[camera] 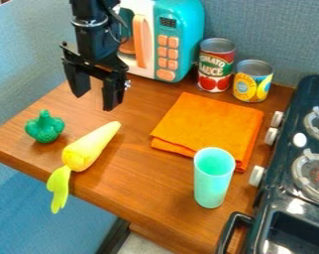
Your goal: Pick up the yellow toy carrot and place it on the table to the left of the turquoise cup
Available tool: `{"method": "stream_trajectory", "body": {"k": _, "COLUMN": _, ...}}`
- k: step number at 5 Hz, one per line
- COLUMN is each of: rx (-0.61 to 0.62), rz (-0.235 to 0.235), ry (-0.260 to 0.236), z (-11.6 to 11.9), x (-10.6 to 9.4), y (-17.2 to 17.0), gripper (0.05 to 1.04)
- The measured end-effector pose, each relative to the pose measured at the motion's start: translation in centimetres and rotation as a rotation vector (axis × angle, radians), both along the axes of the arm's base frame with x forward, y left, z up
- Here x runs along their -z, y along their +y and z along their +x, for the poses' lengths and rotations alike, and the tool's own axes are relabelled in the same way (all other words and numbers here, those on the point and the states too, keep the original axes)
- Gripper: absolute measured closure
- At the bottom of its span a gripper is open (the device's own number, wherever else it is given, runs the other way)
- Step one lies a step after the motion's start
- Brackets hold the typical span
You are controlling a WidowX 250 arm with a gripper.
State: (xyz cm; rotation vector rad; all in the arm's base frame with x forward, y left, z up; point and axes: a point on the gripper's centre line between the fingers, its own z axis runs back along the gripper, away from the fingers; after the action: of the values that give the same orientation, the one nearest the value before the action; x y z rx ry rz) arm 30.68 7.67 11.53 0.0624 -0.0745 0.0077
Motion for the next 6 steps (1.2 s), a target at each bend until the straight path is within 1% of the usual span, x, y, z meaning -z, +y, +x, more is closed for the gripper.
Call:
{"method": "stream_trajectory", "body": {"k": 1, "rx": 0.001, "rz": -0.01, "ry": 0.032, "z": -0.2, "x": 1.1, "y": -0.1, "gripper": 0.082}}
{"method": "stream_trajectory", "body": {"k": 2, "rx": -0.007, "rz": -0.028, "ry": 0.016, "z": -0.3, "x": 2.3, "y": -0.3, "gripper": 0.082}}
{"method": "stream_trajectory", "body": {"k": 3, "rx": -0.055, "rz": -0.033, "ry": 0.02, "z": -0.5, "x": 3.5, "y": 0.8, "gripper": 0.082}}
{"method": "stream_trajectory", "body": {"k": 4, "rx": -0.073, "rz": -0.023, "ry": 0.067, "z": -0.7, "x": 5.0, "y": 1.2, "gripper": 0.083}}
{"method": "stream_trajectory", "body": {"k": 5, "rx": -0.114, "rz": 0.004, "ry": 0.103, "z": -0.7, "x": 5.9, "y": 1.7, "gripper": 0.082}}
{"method": "stream_trajectory", "body": {"k": 6, "rx": -0.109, "rz": 0.016, "ry": 0.127, "z": -0.8, "x": 6.8, "y": 1.9, "gripper": 0.083}}
